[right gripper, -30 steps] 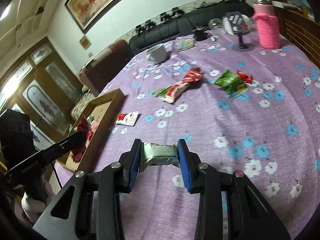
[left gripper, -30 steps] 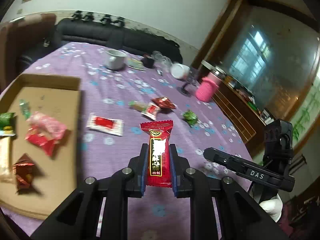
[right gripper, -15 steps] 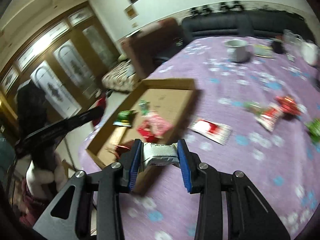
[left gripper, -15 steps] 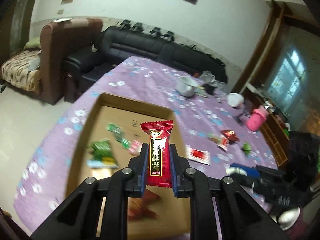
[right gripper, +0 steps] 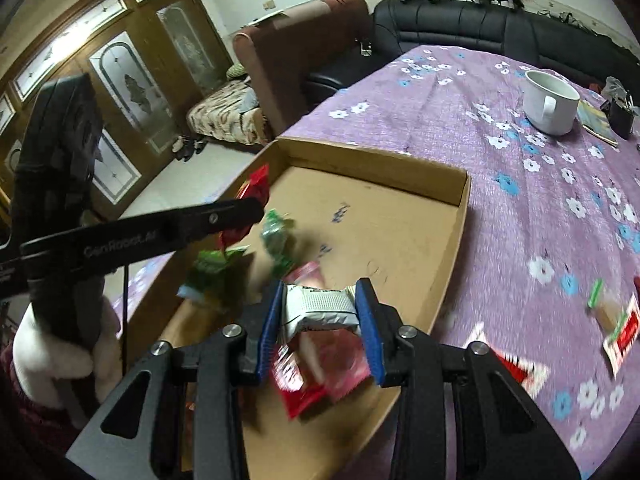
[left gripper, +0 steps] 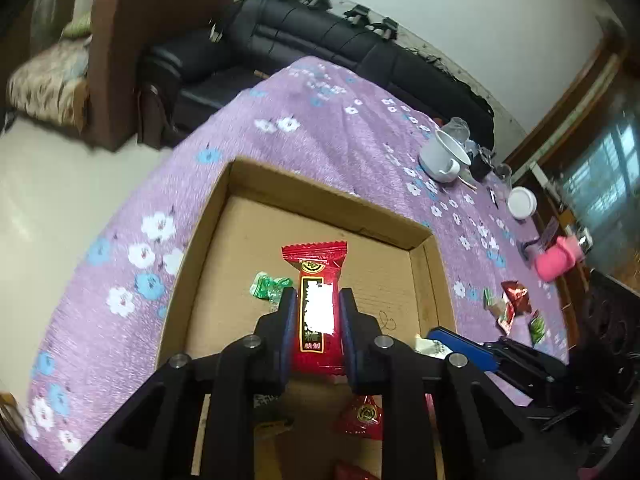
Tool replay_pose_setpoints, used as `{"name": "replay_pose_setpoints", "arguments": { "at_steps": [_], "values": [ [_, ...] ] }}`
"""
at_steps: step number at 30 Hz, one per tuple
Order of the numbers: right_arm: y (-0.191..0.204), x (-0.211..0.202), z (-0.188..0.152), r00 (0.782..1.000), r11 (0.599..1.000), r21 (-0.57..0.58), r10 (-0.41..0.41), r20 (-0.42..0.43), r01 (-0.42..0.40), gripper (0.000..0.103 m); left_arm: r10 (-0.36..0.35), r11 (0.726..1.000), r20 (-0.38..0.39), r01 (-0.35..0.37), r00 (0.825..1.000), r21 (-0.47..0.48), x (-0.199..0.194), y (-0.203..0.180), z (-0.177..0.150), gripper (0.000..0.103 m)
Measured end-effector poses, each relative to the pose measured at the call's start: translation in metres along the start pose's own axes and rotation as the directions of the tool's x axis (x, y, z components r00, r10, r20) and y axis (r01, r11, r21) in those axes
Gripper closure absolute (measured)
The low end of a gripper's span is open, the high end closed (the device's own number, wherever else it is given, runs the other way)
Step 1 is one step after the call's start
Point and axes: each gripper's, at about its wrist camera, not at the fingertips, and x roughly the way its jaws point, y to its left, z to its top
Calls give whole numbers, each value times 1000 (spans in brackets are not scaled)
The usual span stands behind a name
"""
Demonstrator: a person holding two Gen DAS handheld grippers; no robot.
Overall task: Organize snacks
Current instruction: 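Drop the red bar and white-green packet into the cardboard box, then move the left gripper toward the white-red packet on the cloth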
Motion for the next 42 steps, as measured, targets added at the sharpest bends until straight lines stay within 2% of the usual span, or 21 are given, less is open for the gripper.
{"name": "replay_pose_setpoints", "arguments": {
  "at_steps": [2, 4, 9, 12, 16, 23, 27, 32, 38, 42],
  "values": [
    [-2, 4, 1, 1000, 1000, 8, 9, -5, -9, 56, -28, 999, 14, 28, 1000, -19, -5, 3, -2, 75],
    [-5, 1, 1, 1000, 999, 23, 22, 9, -23, 55, -45, 999, 40, 45, 998, -18, -11, 2, -3, 62],
    [-21, -34, -5, 995, 995, 81, 55, 78, -61, 54, -50, 999, 87, 48, 995, 17, -34, -13, -13, 57],
    [-41, -70, -17, 990, 994, 105, 19, 140, -34, 50, -70, 997, 108, 65, 992, 50, -46, -31, -22, 53],
    [-76, -112, -41, 980, 989, 145, -69, 188, 42, 46, -105, 990, 105, 94, 989, 104, -53, -62, -37, 41],
    [-172, -169, -92, 957, 934, 325, -217, 195, 145, 46, -140, 972, 23, 133, 990, 193, -31, -124, -58, 40],
    [-201, -180, -106, 951, 915, 366, -250, 180, 171, 46, -145, 953, -57, 155, 988, 260, 2, -165, -68, 40],
    [-224, -178, -112, 956, 909, 391, -230, 182, 144, 46, -94, 944, -111, 124, 989, 307, 43, -196, -73, 40],
    [-239, -168, -120, 955, 912, 401, -188, 229, 83, 46, -11, 946, -157, 61, 988, 319, 77, -200, -65, 40],
    [-247, -159, -125, 964, 909, 412, -165, 206, 67, 46, 42, 938, -181, 24, 983, 345, 93, -200, -61, 40]
  ]
}}
